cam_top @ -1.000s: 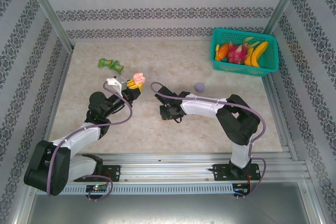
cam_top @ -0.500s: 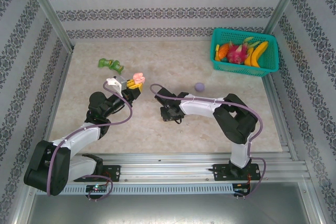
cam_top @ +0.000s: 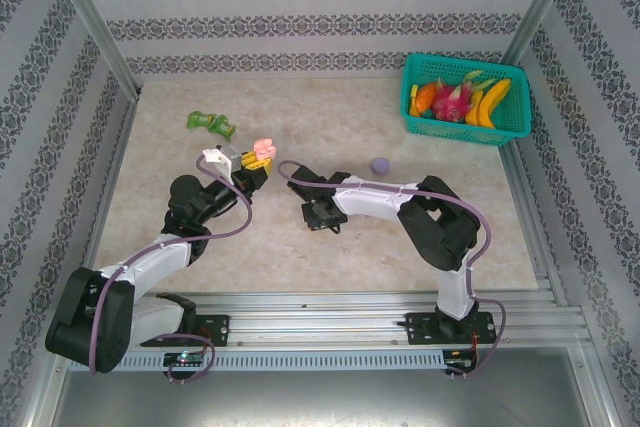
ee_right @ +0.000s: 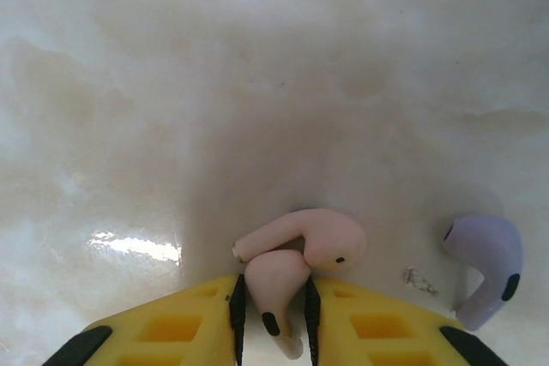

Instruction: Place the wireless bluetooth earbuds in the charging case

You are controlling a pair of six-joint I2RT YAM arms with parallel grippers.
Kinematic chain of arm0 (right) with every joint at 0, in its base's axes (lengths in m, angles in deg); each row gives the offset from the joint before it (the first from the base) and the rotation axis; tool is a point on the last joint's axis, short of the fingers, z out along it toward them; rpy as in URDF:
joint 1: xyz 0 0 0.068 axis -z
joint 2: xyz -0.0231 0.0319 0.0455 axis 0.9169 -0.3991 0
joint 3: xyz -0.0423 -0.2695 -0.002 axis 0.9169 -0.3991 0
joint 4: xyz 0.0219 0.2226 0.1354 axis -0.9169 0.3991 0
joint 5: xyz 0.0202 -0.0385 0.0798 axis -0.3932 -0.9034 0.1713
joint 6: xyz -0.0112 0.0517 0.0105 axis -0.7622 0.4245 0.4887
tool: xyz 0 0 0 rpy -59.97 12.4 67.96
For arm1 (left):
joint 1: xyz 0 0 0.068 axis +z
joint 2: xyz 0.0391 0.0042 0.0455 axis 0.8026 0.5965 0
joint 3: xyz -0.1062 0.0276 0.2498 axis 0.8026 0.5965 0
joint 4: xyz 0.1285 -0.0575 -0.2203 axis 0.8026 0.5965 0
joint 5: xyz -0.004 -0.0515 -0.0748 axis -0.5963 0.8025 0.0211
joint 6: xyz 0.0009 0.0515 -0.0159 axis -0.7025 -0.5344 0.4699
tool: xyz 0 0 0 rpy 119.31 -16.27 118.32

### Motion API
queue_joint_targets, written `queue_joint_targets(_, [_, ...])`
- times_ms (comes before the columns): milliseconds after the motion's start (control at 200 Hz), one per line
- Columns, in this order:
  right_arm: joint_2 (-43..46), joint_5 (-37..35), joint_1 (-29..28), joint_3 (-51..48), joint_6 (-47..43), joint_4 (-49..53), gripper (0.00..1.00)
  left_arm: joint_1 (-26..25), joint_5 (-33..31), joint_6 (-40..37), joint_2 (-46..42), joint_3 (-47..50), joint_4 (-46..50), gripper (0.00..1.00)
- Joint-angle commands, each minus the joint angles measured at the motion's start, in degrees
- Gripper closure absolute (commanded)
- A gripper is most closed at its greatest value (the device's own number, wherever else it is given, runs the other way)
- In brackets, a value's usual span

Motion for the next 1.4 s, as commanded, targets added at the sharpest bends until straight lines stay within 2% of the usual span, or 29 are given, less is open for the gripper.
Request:
queue_joint_targets(0, [-2.8,-2.1,-0.4,1.2,-1.4,-0.8,0.74,-0.3,0.1,-0.6,-1.1,0.4,-0.9,1.0])
queue_joint_targets(450, [-4.1,-2.2,-1.0,3.1,-2.5,0.4,0.82,-0.3,0.1,-0.6,-1.3,0.2,-0.4,1.0])
queue_joint_targets(649, [-2.5,-1.6,-1.7,1.5,-2.3,0.1,0.87,-0.3,0.2,-0.7,-1.2,-0.1,-0.3,1.0])
queue_joint_targets(889, [0.6,-0.9,-3.5,-2.5,-1.6,-0.4,0.88,-0.3,0.2,-1.0,-0.9,-0.3,-0.4,1.0])
queue_joint_targets(1274, [4.2,0.1,-6.5,-7.6,0.7,-1.0,0.88,-0.3,0.3,-0.9,-0.5,-0.5,-0.6,1.0])
queue_joint_targets(1324, [4.1,0.2,-6.5,-7.4,0.8,-0.9,0.85,-0.3,0.4,-0.8,-0.5,-0.5,-0.6,1.0])
queue_joint_targets(1394, [4.1,-0.3,-6.5,-6.7,0.9,-0.2,0.74,-0.3,0.4,-0.8,-0.6,-0.4,-0.6,1.0])
